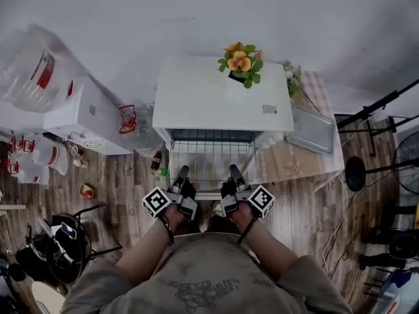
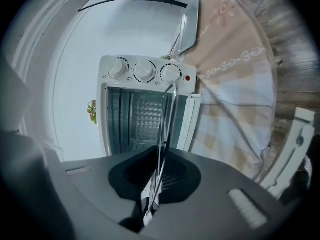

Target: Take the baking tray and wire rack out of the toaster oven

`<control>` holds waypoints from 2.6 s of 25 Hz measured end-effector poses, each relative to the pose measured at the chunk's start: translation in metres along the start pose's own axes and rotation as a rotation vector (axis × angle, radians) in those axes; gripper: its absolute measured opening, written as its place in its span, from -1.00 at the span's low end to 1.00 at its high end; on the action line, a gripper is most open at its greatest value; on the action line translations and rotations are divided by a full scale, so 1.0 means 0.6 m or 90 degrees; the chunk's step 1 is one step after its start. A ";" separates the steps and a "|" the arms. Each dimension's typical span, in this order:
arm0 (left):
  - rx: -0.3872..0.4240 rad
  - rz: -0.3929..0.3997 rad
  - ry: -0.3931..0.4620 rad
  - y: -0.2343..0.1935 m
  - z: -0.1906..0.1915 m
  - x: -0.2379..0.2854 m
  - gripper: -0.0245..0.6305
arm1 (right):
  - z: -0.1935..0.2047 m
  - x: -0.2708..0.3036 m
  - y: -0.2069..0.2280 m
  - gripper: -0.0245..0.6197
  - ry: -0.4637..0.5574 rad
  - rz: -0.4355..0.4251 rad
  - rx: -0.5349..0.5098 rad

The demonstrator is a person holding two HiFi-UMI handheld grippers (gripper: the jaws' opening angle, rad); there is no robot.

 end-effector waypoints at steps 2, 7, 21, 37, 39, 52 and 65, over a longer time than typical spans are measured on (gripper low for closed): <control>-0.004 0.002 -0.007 0.010 0.001 -0.013 -0.91 | 0.004 -0.015 -0.009 -0.83 -0.004 0.004 0.005; -0.009 0.008 -0.028 0.029 0.002 -0.040 -0.91 | 0.009 -0.048 -0.021 -0.83 -0.010 0.012 0.009; -0.008 0.013 -0.083 0.059 0.005 -0.076 -0.92 | 0.024 -0.115 -0.033 -0.84 0.003 0.027 0.029; 0.033 0.037 -0.298 0.066 0.119 -0.047 -0.90 | -0.059 -0.236 -0.019 -0.83 0.158 0.044 0.040; 0.013 0.034 -0.322 0.071 0.142 -0.043 -0.90 | -0.071 -0.256 -0.018 -0.83 0.184 0.045 0.041; 0.016 0.061 -0.480 0.094 0.298 -0.023 -0.90 | -0.154 -0.376 0.009 -0.83 0.330 0.057 0.047; 0.099 0.009 -0.539 0.054 0.402 0.030 -0.91 | -0.242 -0.404 0.056 -0.83 0.390 0.091 0.046</control>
Point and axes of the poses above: the fingertips, and each gripper's own axes: x forward along the fingers, y to its right, z out of its underside, the point moved 8 cm from there along -x, backward along the fingers, and after that the axes turned 14 degrees about y, right-handed, at the moved point
